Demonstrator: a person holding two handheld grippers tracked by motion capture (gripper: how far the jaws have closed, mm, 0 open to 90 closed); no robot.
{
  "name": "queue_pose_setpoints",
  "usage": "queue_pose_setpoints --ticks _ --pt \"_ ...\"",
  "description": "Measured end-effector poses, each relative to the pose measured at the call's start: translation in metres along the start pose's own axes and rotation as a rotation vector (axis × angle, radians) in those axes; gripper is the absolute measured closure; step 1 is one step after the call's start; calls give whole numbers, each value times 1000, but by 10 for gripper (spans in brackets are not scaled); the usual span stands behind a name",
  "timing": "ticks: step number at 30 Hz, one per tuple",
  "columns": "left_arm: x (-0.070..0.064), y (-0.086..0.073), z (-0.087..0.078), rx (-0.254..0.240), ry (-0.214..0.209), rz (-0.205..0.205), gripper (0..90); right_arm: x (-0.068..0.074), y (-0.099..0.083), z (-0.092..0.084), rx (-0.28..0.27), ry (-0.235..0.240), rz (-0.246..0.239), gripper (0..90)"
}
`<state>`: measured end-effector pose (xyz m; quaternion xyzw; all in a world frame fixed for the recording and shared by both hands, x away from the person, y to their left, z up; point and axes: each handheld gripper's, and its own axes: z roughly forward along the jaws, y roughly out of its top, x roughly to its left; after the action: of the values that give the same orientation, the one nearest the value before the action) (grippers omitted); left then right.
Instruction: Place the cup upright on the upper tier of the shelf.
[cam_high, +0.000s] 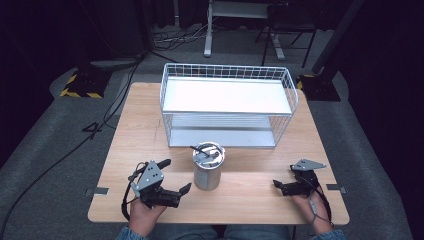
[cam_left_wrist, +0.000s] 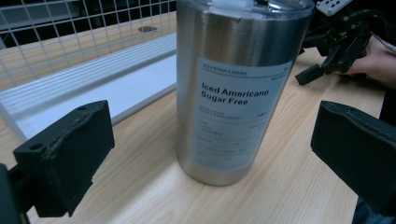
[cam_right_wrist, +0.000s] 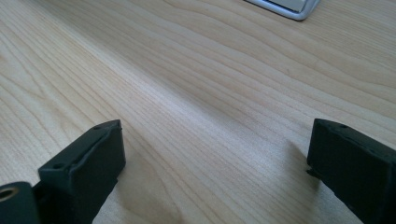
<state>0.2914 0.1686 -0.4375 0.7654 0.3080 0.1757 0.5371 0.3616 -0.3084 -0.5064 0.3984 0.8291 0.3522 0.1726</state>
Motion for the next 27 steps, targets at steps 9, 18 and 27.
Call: queue_pose_setpoints --ticks 9,18,27 --pt "-1 3 13 -26 -30 -15 0 0 0 0 0 -1 0 46" --pt "-4 5 31 -30 -61 -21 0 0 0 0 0 -1 1 46" --pt "-6 7 51 -70 -77 -10 0 0 0 0 0 -1 0 46"
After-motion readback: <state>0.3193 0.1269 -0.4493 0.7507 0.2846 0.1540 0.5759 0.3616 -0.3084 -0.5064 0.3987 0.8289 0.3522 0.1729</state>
